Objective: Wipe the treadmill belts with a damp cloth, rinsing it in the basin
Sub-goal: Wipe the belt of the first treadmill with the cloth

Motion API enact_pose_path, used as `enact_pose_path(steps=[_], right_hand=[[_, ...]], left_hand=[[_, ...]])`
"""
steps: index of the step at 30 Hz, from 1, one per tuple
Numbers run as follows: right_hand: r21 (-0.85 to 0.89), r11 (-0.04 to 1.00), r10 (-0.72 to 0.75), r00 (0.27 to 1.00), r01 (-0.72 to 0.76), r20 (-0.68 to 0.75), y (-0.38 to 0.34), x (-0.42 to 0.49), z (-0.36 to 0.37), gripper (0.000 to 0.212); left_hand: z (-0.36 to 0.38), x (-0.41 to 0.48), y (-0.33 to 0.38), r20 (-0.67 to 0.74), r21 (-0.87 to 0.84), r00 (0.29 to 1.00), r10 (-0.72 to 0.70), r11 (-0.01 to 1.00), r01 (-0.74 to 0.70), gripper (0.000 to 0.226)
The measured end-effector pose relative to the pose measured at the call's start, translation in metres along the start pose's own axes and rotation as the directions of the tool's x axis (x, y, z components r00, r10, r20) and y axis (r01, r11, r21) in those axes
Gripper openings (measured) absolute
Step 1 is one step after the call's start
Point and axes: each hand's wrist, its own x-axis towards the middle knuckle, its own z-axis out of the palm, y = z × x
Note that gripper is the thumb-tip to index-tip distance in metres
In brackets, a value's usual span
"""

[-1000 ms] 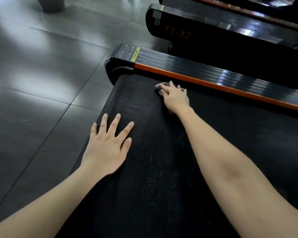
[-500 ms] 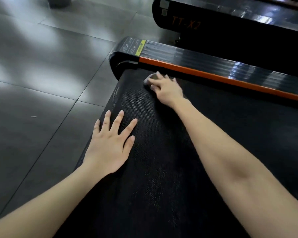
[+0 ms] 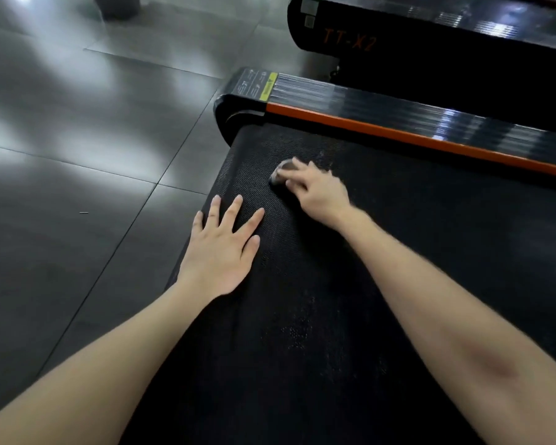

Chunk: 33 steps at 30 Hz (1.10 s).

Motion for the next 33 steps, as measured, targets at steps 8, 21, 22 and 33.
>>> enact_pose_path(steps=[8,21,22,33], right_hand=[[-0.062,0.977,-0.194,0.973,0.202,0.122,-0.073,-0.195,0.039,0.036],[-0.064,0.995,0.082,0.996,-0.08,0.036,0.029,-0.378,-0.007,0.041],[-0.069,0.998,0.018,0.999,-0.016,0.039,0.01,-0.364,0.001,0.04],[-0.174,0.911,-0.345,0.922,0.374,0.174,-0.007,-0.33,0.022,0.037]], left_hand=[[-0.023,-0.018,0.003,-0.15,-0.64,0.969,-0.196,0.766,0.056,0.03],[-0.008,-0.112,0.02,0.133,-0.033,0.991,0.032,0.999,-0.028,0.049],[-0.006,-0.112,0.019,0.127,-0.051,0.991,0.032,0.998,-0.025,0.049],[0.002,-0.11,0.011,0.012,-0.079,0.999,0.04,0.996,-0.038,0.049]])
